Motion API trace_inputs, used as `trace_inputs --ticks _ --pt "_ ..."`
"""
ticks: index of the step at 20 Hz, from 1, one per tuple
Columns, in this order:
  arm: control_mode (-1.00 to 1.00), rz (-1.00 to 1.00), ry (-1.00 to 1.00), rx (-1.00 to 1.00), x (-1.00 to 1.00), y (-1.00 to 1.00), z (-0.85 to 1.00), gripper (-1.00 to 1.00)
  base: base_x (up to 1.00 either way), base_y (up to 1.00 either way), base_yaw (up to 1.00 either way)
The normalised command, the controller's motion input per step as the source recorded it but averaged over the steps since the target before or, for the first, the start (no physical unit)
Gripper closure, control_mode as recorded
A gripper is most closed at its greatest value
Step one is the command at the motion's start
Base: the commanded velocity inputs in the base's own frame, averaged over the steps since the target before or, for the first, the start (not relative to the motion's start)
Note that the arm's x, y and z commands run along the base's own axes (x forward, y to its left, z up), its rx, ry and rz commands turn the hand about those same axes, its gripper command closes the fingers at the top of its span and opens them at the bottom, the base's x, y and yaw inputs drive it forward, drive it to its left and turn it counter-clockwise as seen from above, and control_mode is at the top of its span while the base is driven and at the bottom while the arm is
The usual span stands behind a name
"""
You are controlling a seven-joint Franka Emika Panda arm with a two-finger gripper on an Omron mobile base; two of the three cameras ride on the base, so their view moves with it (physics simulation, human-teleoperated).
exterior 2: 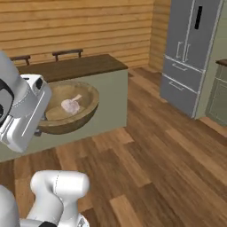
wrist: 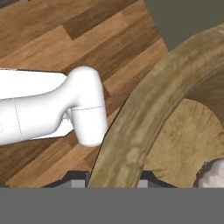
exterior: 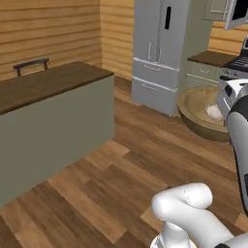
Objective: Pick the garlic from the sink and place it in the bowl. Then pick the bowl and place it in the microwave. Then close the microwave door and press the start button.
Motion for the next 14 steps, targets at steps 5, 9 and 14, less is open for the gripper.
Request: trace_inputs --ticks 5,9,14 --pt "1.00 0.00 0.00 0.00 0.00 0.00 0.00 1.00 0.02 -0.26 -0.84" --pt "1.00 0.00 0.00 0.00 0.00 0.00 0.00 1.00 0.30 -0.08 -0.75" --pt "1.00 0.00 0.00 0.00 0.00 0.00 0.00 1.00 0.94 0.06 -0.53"
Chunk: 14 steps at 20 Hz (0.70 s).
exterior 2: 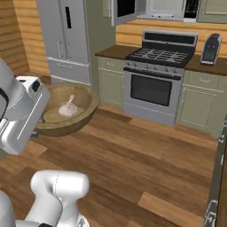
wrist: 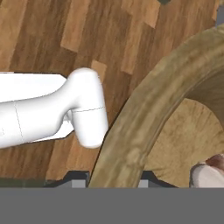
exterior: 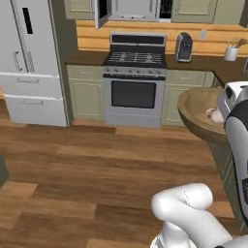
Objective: Pick the garlic from the sink and place it in the bowl. Then pick the bowl and place it in the microwave. Then close the microwave door and press the start button.
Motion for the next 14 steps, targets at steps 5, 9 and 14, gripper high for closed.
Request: trace_inputs --ticks 5,9,14 --pt "1.00 0.00 0.00 0.00 0.00 0.00 0.00 1.00 1.00 0.47 -0.37" --pt "1.00 0.00 0.00 0.00 0.00 0.00 0.00 1.00 1.00 0.41 -0.36" --pt "1.00 0.00 0.00 0.00 0.00 0.00 0.00 1.00 1.00 0.28 -0.32"
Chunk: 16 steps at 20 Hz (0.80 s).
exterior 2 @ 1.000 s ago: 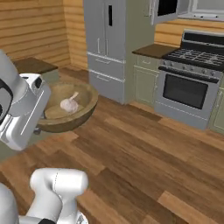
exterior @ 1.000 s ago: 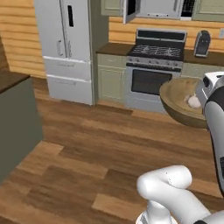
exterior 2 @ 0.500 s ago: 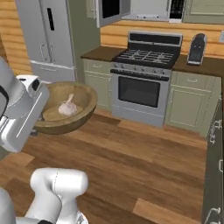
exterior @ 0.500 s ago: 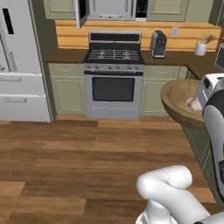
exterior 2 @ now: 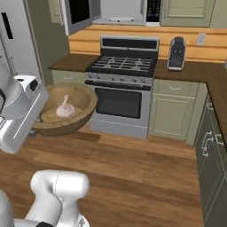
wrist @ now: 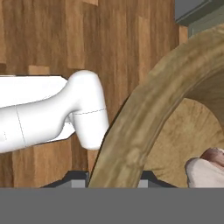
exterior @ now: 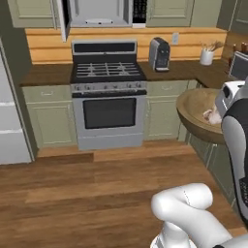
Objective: Pick the garlic from the sink and place it in the bowl. Then pick the bowl and place it in the microwave. Then close the microwave door and press the start button.
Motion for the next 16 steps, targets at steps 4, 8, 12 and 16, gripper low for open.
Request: trace_inputs --ticks 4,8,12,16 --pt "1.00 0.00 0.00 0.00 0.00 0.00 0.00 1.00 1.00 0.53 -0.22" --pt "1.00 0.00 0.00 0.00 0.00 0.00 0.00 1.00 1.00 0.62 -0.02" --pt "1.00 0.00 0.00 0.00 0.00 0.00 0.00 1.00 1.00 0.65 -0.04" --pt "1.00 0.00 0.00 0.00 0.00 0.00 0.00 1.00 1.00 0.48 -0.02"
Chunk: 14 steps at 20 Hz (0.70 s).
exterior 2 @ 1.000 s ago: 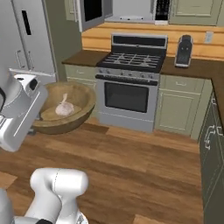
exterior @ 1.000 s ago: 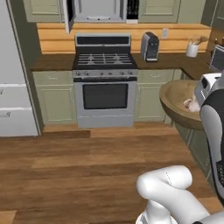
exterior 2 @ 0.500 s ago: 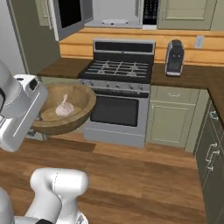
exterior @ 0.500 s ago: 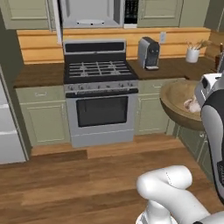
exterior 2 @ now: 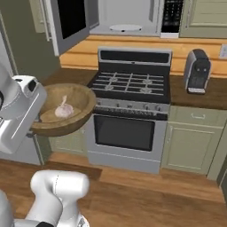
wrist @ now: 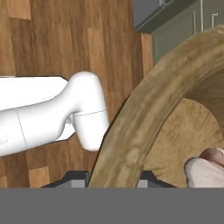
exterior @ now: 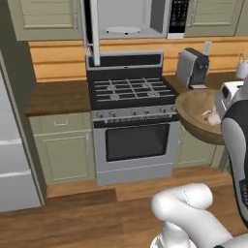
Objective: Pick the garlic from the sink and place it in the bowl. Then pick the bowl and place it in the microwave. Then close the microwave door and press the start button.
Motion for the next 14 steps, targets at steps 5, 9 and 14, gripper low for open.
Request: trace_inputs --ticks 5,9,14 --pt "1.00 0.00 0.00 0.00 0.00 0.00 0.00 1.00 1.00 0.02 0.00" --pt "1.00 0.00 0.00 0.00 0.00 0.00 0.00 1.00 1.00 -0.14 0.04" --pt "1.00 0.00 0.00 0.00 0.00 0.00 0.00 1.00 0.96 -0.26 0.05"
